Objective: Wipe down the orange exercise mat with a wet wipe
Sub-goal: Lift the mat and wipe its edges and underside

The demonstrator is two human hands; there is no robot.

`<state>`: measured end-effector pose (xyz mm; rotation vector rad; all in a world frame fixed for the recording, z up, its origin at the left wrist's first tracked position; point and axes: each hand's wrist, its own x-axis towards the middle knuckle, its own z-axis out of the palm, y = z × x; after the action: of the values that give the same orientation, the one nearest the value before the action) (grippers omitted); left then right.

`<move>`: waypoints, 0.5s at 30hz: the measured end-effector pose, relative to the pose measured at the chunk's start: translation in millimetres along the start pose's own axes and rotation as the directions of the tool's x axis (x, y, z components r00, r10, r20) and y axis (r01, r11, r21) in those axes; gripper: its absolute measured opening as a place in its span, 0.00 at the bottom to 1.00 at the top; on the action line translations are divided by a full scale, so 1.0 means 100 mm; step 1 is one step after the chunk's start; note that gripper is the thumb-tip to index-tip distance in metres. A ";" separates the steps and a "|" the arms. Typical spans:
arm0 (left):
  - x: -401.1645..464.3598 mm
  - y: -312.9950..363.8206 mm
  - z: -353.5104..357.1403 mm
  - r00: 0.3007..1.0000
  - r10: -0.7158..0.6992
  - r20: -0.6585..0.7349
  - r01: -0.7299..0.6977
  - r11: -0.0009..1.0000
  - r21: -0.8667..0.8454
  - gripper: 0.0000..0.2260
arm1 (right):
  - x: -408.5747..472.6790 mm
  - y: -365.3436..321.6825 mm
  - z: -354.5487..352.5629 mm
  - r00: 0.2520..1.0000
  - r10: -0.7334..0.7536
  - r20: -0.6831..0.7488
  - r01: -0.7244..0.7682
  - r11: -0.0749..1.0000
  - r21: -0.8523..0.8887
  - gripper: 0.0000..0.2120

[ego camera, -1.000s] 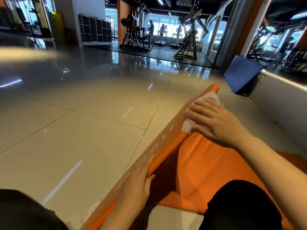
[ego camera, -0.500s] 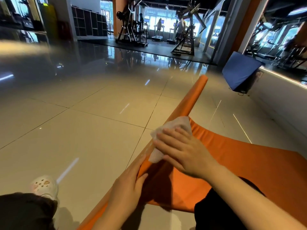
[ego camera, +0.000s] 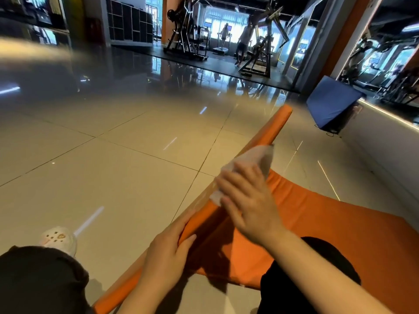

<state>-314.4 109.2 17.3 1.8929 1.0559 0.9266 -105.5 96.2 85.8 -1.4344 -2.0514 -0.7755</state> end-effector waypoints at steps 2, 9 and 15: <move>-0.03 -0.03 0.01 1.000 0.003 -0.007 -0.003 1.000 -0.007 0.24 | -0.13 -0.17 0.03 0.989 -0.134 0.061 0.135 0.991 -0.013 0.19; -0.07 -0.01 0.09 1.000 -0.018 0.018 0.018 1.000 0.003 0.22 | 0.28 0.79 -0.43 0.995 -0.101 0.022 0.103 0.972 -0.213 0.22; -0.08 -0.01 0.12 1.000 -0.011 0.011 0.011 1.000 0.001 0.22 | 0.31 0.88 -0.53 0.974 0.199 -0.105 -0.213 0.967 -0.141 0.23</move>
<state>-307.6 99.7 9.2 1.8891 1.0593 0.9083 -26.9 103.3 158.9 -1.6345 -1.7730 -0.9068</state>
